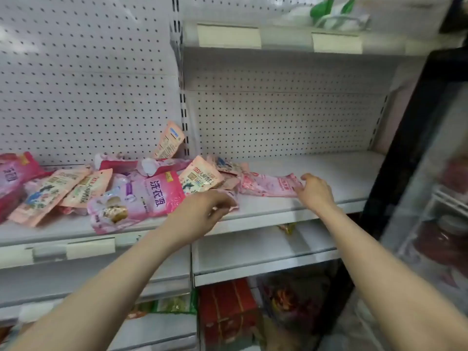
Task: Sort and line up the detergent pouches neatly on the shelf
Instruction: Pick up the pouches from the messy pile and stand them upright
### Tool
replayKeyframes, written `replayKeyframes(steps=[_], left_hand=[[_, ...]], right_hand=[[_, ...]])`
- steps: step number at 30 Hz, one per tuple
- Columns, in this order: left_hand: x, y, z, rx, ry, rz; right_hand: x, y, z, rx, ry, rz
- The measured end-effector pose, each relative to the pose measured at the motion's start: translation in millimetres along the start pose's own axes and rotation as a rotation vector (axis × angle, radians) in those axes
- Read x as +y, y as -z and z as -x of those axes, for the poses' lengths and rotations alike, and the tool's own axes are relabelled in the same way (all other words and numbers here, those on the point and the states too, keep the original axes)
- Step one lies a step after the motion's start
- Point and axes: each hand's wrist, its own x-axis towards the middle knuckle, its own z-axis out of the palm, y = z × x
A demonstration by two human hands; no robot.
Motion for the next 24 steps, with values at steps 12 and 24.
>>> replayKeyframes(steps=[12,24], left_hand=[[-50.1,-61.3,-74.2,0.003,0.073,-0.436],[-59.0,-47.9,-87.9,0.004,0.114,-0.359]], right_hand=[[23.2,-36.3,-79.9,-0.199,-0.409,-0.316],[15.1,-15.2,-99.5,-0.206,-0.208,0.159]])
